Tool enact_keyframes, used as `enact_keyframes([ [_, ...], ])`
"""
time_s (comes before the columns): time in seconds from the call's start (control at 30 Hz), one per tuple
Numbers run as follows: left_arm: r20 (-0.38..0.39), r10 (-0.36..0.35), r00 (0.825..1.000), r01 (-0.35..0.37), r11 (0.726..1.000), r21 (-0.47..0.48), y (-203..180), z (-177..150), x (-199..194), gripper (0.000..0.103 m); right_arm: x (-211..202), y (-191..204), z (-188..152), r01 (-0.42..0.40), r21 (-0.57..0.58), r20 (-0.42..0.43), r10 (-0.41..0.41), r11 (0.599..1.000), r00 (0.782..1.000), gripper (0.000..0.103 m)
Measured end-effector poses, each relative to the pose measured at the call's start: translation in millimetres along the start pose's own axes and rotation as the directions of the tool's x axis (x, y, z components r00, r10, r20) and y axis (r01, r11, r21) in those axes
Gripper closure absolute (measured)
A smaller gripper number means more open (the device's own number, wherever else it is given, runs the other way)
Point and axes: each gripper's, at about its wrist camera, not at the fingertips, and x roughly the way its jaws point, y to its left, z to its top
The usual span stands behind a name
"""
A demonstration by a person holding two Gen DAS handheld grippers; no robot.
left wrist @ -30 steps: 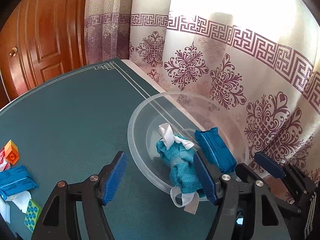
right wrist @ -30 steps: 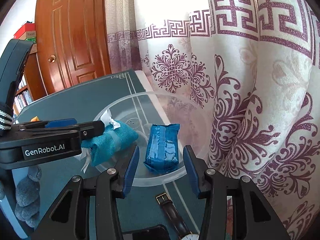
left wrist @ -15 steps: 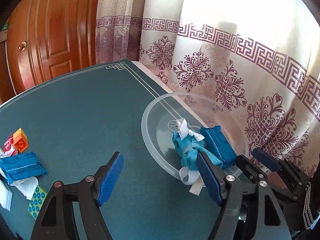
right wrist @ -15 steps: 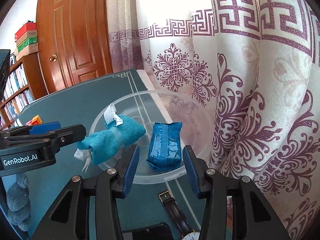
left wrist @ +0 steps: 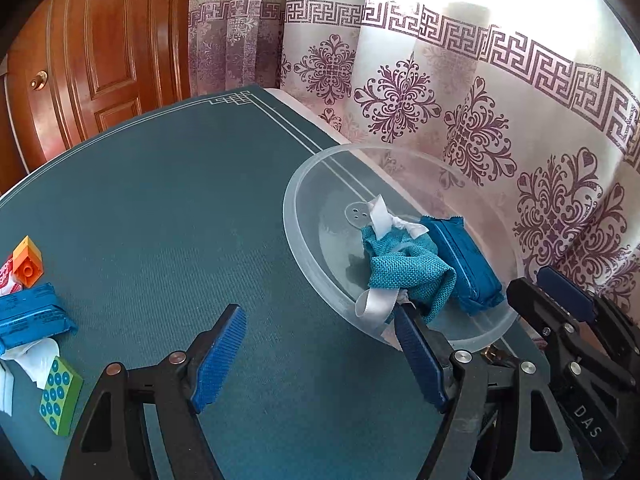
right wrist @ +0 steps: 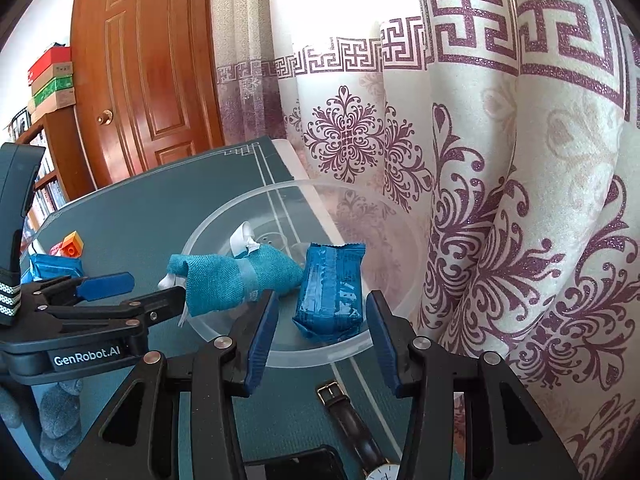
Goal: Organize objects
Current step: 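Carry the teal towel bundle into the clear bowl and release with the left gripper, then move both grippers back to the pile and grasp the white foam block with the left gripper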
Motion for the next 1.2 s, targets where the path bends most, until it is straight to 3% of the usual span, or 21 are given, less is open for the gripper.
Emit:
enact_keyframes([
  [0.17,-0.003,0.007,1.000,-0.007,1.000,0.005,-2.7,5.8,6.4,0.023,0.5,0.0,-0.3,0.005,0.003,-0.001,-0.005,1.000,1.000,0.056],
  [0.37,0.015,0.071,0.997,-0.070,0.997,-0.035,9.6,19.0,11.1,0.020,-0.9,3.3,-2.4,0.005,-0.003,-0.004,-0.005,1.000,1.000,0.056],
  [0.8,0.067,0.055,0.996,-0.053,0.998,-0.028,16.6,8.4,-24.2,0.012,-8.6,11.8,-2.4,0.003,-0.012,-0.003,-0.003,1.000,1.000,0.056],
  [1.2,0.091,0.140,0.986,-0.130,0.986,-0.106,66.8,-19.0,-60.8,0.006,-18.1,49.0,-8.8,-0.097,-0.047,-0.032,0.095,0.994,0.995,0.048],
])
